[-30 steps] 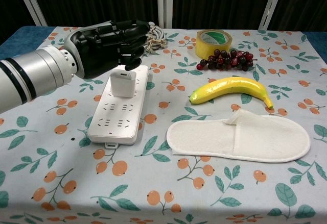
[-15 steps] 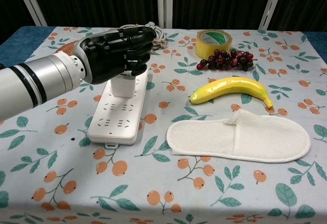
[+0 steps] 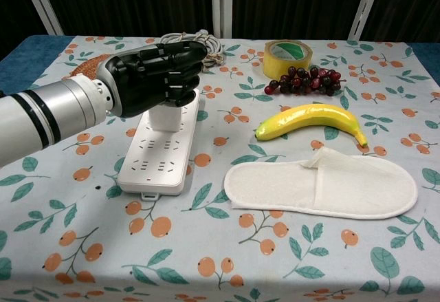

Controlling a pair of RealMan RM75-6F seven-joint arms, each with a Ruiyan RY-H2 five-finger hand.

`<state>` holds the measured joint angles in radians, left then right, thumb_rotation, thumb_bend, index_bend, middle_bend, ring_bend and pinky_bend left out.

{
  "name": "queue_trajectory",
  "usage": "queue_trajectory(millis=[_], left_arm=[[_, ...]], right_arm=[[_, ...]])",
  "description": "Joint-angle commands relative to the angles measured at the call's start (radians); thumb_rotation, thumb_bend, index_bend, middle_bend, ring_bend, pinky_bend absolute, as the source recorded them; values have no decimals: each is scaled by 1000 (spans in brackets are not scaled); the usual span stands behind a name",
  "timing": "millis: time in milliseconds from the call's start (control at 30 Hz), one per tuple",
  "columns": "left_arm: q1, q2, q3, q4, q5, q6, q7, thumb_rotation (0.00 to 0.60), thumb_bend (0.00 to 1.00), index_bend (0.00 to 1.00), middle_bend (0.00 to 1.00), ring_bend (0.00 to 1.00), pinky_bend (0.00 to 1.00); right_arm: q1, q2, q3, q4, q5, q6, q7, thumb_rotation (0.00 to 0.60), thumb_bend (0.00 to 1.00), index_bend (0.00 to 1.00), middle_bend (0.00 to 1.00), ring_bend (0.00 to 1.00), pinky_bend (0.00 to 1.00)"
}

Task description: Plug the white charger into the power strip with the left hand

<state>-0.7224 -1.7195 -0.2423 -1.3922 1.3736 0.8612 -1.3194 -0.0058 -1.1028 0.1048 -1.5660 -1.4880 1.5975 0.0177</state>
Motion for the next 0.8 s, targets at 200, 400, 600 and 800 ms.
queue_trajectory(millis=[200, 400, 600, 800], left_arm=[[10, 12, 11, 6, 9, 0, -19, 600, 504, 734, 756, 695, 761], [14, 10, 20, 16, 17, 0, -32, 600, 504, 734, 755, 694, 761], [16, 11, 22, 23, 24, 5, -44, 600, 504, 735, 755, 694, 761], [19, 16, 31, 18, 36, 10, -54, 600, 504, 740, 754, 695, 760]], right_arm=[[0, 0, 0, -5, -2, 0, -5, 600, 26, 0, 127, 0, 0], [0, 1, -1, -9, -2, 2, -10, 600, 26, 0, 127, 0, 0], [0, 2, -1, -13, -2, 2, -14, 600, 26, 0, 128, 0, 0], [0, 2, -1, -14, -3, 2, -17, 600, 26, 0, 128, 0, 0]])
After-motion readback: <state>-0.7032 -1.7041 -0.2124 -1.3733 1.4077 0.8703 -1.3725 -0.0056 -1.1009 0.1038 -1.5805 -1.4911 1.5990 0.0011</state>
